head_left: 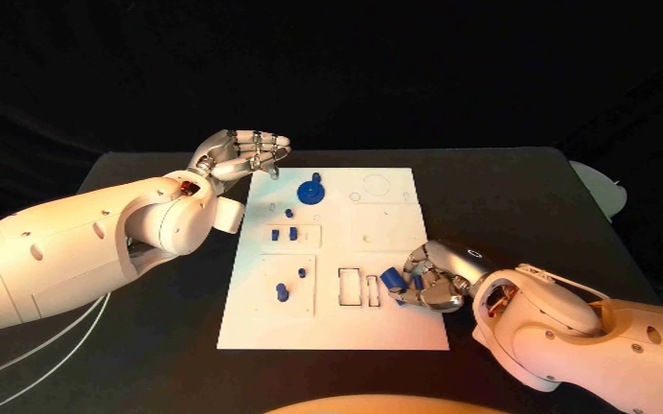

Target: Assemble the parts on the task board

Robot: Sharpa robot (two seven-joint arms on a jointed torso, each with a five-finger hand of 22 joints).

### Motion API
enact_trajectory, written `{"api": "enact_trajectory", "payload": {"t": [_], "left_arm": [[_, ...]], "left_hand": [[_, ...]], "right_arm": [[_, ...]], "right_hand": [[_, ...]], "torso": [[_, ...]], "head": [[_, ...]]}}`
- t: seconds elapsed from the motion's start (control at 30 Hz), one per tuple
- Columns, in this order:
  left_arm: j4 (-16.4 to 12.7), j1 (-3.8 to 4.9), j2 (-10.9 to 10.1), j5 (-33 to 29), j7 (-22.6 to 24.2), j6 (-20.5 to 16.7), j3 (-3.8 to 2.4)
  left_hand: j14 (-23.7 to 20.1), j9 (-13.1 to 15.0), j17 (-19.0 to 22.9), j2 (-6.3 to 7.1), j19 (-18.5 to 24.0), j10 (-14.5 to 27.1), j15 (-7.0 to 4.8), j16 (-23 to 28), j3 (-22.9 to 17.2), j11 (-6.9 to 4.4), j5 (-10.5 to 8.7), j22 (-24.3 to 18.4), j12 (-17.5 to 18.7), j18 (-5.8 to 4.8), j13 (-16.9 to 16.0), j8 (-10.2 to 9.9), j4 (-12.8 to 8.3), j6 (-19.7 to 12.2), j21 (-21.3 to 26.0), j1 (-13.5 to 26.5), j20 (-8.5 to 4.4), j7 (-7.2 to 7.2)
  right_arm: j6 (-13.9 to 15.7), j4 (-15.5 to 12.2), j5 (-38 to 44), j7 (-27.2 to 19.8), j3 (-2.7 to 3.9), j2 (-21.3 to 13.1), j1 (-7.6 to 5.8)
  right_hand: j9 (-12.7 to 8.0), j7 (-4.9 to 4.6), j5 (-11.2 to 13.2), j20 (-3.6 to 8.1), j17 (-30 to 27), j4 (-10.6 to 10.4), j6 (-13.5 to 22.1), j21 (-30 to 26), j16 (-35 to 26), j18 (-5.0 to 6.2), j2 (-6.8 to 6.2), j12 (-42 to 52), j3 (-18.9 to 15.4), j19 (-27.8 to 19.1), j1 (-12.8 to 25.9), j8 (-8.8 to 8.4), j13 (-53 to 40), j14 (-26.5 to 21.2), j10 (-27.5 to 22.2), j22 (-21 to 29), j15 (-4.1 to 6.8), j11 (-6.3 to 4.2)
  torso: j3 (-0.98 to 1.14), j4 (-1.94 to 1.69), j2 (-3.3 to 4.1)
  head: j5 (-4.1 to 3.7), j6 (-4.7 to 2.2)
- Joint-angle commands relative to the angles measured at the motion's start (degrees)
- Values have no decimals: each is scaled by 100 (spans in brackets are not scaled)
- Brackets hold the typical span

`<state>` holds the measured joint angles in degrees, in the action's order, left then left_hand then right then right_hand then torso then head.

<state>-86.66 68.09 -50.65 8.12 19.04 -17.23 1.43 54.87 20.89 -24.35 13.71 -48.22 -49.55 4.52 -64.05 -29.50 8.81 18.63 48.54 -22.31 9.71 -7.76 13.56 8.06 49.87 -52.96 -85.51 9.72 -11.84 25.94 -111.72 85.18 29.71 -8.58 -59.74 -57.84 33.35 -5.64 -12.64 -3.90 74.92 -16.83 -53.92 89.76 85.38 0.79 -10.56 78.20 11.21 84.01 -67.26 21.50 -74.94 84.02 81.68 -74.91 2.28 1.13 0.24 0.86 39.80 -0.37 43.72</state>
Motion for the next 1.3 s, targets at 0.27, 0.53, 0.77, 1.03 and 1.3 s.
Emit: {"api": "enact_trajectory", "payload": {"t": [0.27,0.53,0.77,1.03,1.3], "left_arm": [[-28,6,-8,-29,31,92,-3],[-34,6,-15,-29,34,86,-3],[-31,6,-15,-29,34,79,-3],[-22,6,7,-29,37,80,-3],[-24,6,16,-29,36,79,-3]], "left_hand": [[-31,-8,12,-3,42,26,-1,15,-28,1,12,9,-37,80,11,31,-4,-8,1,28,10,-12],[-32,-8,13,-2,42,28,-1,15,-28,1,12,9,-38,80,12,32,-5,-9,2,30,10,-12],[-32,-8,13,-2,42,28,-1,15,-28,1,12,9,-38,80,12,32,-5,-9,2,30,10,-12],[-35,-9,17,-2,45,34,0,14,-31,1,12,10,-39,80,14,34,-7,-9,3,30,11,-11],[-35,-9,17,-2,45,34,0,14,-31,1,12,10,-39,80,14,34,-7,-9,3,30,11,-11]], "right_arm": [[-116,128,211,180,-3,176,104],[103,112,278,250,-2,184,123],[472,-102,297,241,11,75,117],[722,-366,91,198,41,72,24],[580,-316,-145,139,47,296,-1]], "right_hand": [[13,12,-27,56,463,5,39,24,33,-79,39,9,-46,599,51,52,-365,415,16,-1509,51,-3],[26,42,-207,72,471,16,-21,24,41,-79,179,33,-52,599,-116,122,-404,414,39,-1509,73,-30],[18,70,-413,90,504,18,-75,24,59,-79,282,70,-4,599,-271,157,-450,420,78,-1509,95,-57],[9,82,-502,99,523,15,-99,24,69,-79,312,71,8,599,-304,166,-456,424,87,-1509,105,-68],[6,89,-540,104,528,10,-121,24,72,-79,335,75,13,599,-303,175,-462,425,96,-1509,110,-74]], "torso": [[0,-5,-3],[2,5,-6],[5,11,-9],[3,1,-7],[-6,2,-4]], "head": [[9,8],[23,12],[28,5],[18,3],[24,18]]}}
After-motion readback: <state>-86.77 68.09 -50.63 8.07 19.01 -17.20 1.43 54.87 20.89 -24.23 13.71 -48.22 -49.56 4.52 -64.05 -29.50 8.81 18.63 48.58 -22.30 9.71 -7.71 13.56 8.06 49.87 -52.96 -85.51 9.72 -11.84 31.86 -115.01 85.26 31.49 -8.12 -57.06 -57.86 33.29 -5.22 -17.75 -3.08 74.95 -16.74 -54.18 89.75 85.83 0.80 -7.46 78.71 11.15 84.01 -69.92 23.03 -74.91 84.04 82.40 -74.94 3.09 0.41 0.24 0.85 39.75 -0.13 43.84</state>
